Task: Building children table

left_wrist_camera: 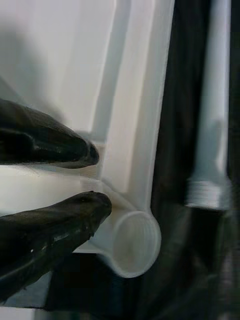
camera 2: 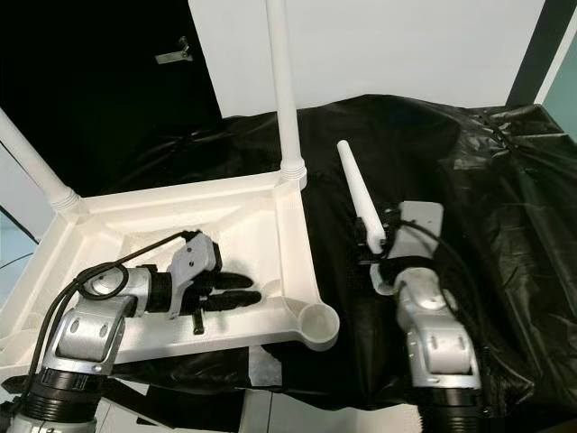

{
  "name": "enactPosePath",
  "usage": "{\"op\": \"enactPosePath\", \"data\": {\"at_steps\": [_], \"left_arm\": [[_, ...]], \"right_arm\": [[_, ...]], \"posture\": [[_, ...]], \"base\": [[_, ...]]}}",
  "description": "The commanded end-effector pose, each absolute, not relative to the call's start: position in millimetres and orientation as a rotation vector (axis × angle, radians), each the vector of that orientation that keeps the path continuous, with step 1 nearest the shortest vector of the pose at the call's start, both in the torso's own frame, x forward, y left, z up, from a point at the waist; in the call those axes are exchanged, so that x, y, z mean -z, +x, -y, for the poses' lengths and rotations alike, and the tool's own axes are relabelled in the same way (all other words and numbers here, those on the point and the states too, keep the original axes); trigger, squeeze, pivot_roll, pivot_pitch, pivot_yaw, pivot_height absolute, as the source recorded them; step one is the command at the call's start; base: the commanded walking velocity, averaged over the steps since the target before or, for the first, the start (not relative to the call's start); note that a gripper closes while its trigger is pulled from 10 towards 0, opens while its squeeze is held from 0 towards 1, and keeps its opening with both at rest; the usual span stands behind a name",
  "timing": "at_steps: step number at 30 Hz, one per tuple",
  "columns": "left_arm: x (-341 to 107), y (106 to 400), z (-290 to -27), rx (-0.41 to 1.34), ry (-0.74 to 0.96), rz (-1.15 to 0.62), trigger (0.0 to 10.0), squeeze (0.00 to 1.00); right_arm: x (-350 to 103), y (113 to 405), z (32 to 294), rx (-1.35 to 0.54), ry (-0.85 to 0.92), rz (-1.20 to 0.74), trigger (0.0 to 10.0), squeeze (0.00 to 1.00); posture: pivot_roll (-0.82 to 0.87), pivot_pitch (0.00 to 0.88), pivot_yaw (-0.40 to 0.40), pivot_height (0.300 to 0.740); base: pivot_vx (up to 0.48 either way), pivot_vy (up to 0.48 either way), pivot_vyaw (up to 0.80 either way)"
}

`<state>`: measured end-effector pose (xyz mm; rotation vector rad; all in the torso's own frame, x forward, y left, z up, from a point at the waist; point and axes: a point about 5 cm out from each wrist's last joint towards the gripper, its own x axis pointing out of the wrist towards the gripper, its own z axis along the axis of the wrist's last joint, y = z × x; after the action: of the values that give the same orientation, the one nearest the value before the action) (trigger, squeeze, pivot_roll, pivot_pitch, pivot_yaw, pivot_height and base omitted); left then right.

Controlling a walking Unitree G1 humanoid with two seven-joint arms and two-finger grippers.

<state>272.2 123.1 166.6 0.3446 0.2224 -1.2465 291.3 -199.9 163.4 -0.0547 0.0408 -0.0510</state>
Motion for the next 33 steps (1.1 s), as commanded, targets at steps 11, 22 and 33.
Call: {"op": "enactPosePath", "data": {"at_steps": [11, 22, 33], "left_arm": [[-187.7, 278.9, -117.2, 1.057, 0.272, -0.053, 10.0, 0.00], [-197.3, 271.7, -90.7, 1.094, 0.245, 0.036, 10.0, 0.00], [-200.5, 260.8, -75.9, 1.132, 0.203, 0.070, 10.0, 0.00]], "right_arm": [[-161.7, 310.6, 212.8, -0.052, 0.036, -0.193, 10.0, 0.00], [-160.3, 334.2, 233.2, -0.099, 0.075, -0.361, 10.0, 0.00], [-164.0, 350.9, 242.2, -0.186, 0.017, -0.457, 10.0, 0.00]], "posture": [[0.01, 0.000, 0.046, 0.740], [0.03, 0.000, 0.010, 0.740], [0.03, 0.000, -0.023, 0.740]], "base": [[0.000, 0.000, 0.00], [0.000, 0.000, 0.00], [0.000, 0.000, 0.00]]}}
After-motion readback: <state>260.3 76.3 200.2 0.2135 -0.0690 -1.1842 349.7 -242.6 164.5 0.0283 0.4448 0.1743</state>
